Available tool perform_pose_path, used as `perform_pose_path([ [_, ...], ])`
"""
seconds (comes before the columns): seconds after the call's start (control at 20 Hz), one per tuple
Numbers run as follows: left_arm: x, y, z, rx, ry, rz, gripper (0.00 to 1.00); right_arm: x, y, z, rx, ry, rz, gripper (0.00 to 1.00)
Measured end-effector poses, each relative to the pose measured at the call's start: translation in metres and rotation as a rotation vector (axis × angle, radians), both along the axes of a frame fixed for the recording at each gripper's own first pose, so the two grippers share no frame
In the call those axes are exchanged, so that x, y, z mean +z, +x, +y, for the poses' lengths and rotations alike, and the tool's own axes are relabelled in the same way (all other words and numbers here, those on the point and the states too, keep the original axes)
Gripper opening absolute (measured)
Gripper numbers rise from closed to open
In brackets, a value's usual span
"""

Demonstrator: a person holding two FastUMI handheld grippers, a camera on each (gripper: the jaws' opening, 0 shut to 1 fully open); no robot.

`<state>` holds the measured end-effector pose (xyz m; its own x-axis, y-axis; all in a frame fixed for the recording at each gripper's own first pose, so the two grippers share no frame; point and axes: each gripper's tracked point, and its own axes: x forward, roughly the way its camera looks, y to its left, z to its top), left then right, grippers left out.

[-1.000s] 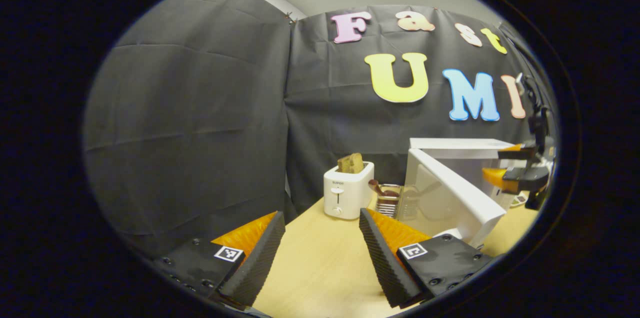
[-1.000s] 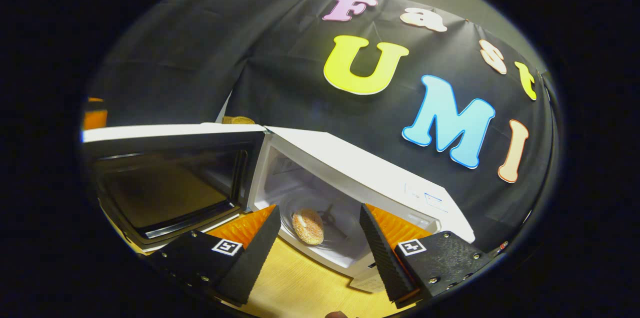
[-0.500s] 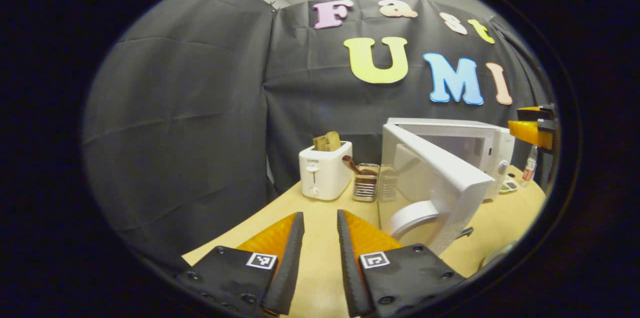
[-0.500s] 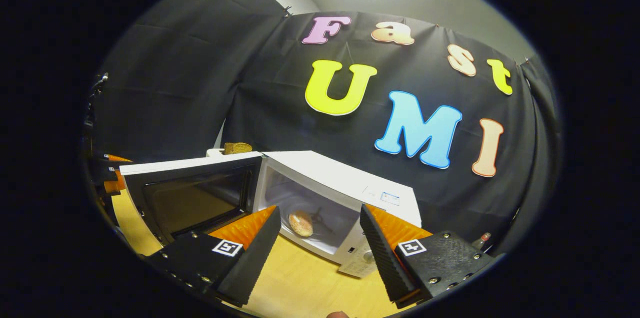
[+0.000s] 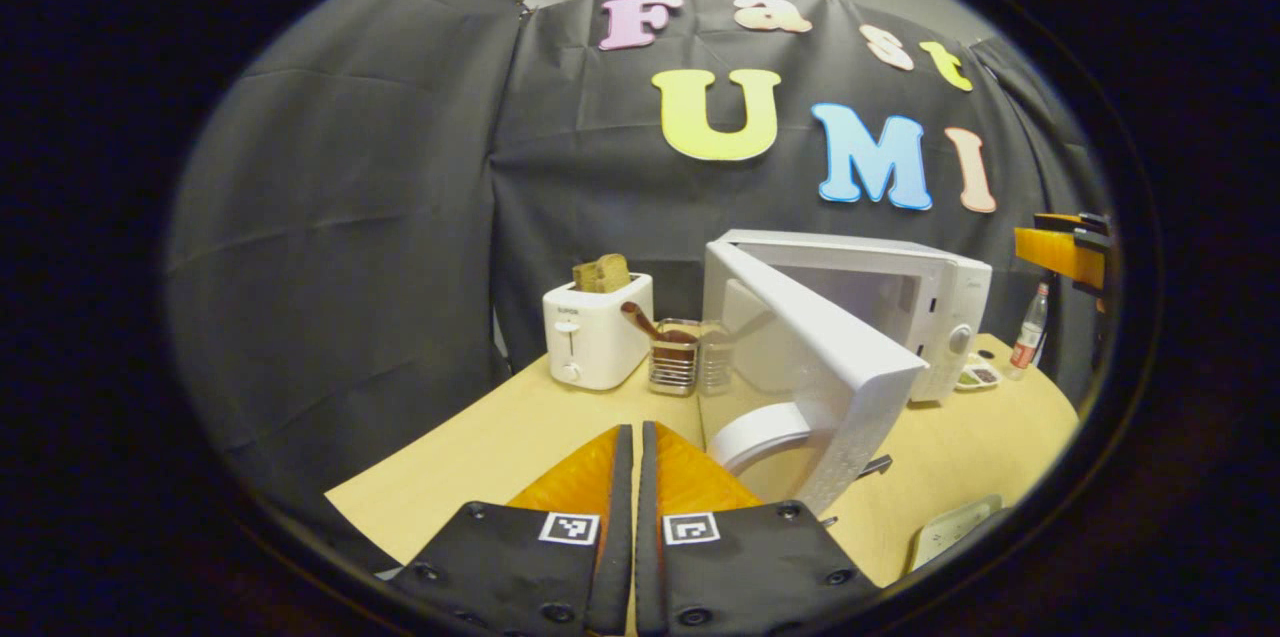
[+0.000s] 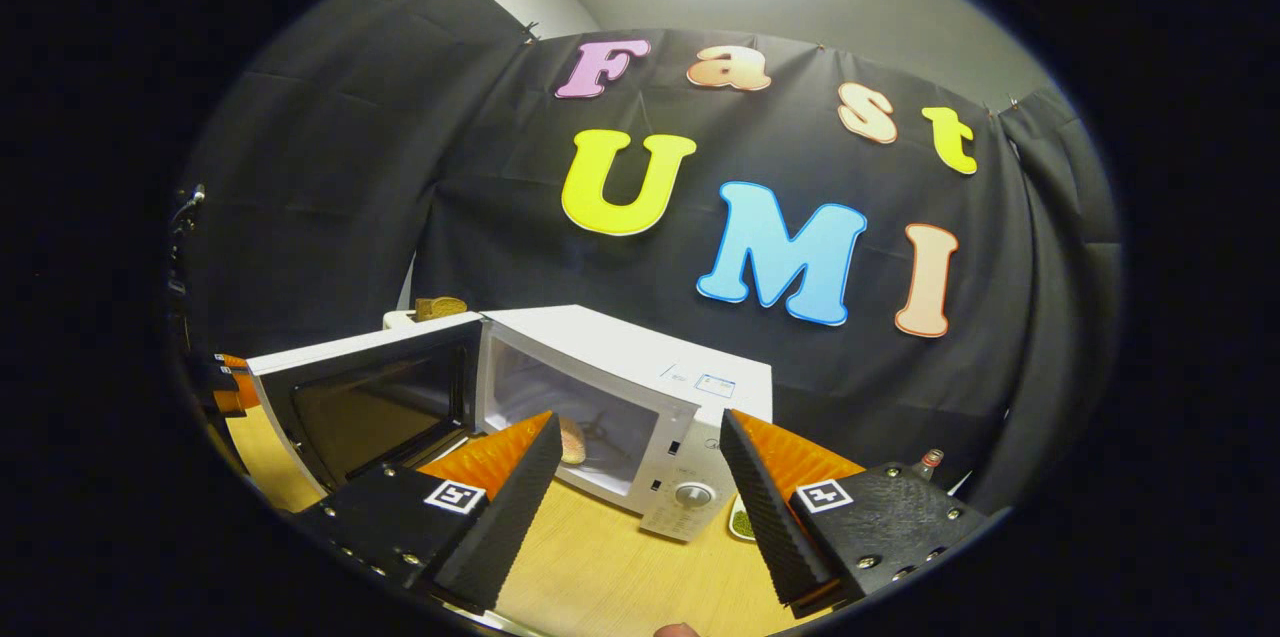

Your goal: Open the microwave oven with the left hand, put the food in, and close the microwave oven.

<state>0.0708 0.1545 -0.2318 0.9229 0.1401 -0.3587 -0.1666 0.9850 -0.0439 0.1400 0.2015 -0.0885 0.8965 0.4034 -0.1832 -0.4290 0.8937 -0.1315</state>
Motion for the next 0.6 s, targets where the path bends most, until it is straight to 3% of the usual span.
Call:
perform_pose_path([
  [0.1,0.003,0.006,-0.020,-0.047,-0.015,-0.005,0.09,0.002,-0.002,-0.008,-0.019,0.002,-0.002,0.97],
  [0.15,0.008,0.011,-0.032,-0.075,-0.022,-0.010,0.17,0.001,-0.003,-0.013,-0.029,-0.001,-0.001,0.97],
  [0.3,0.010,0.025,-0.064,-0.155,-0.030,-0.019,0.17,-0.002,-0.008,-0.024,-0.056,-0.005,0.006,0.97],
  [0.35,0.011,0.027,-0.072,-0.175,-0.029,-0.015,0.10,-0.002,-0.010,-0.027,-0.065,-0.005,0.008,0.97],
  [0.6,0.017,0.052,-0.118,-0.289,-0.036,-0.030,0.10,0.002,-0.011,-0.052,-0.111,-0.015,0.008,0.97],
])
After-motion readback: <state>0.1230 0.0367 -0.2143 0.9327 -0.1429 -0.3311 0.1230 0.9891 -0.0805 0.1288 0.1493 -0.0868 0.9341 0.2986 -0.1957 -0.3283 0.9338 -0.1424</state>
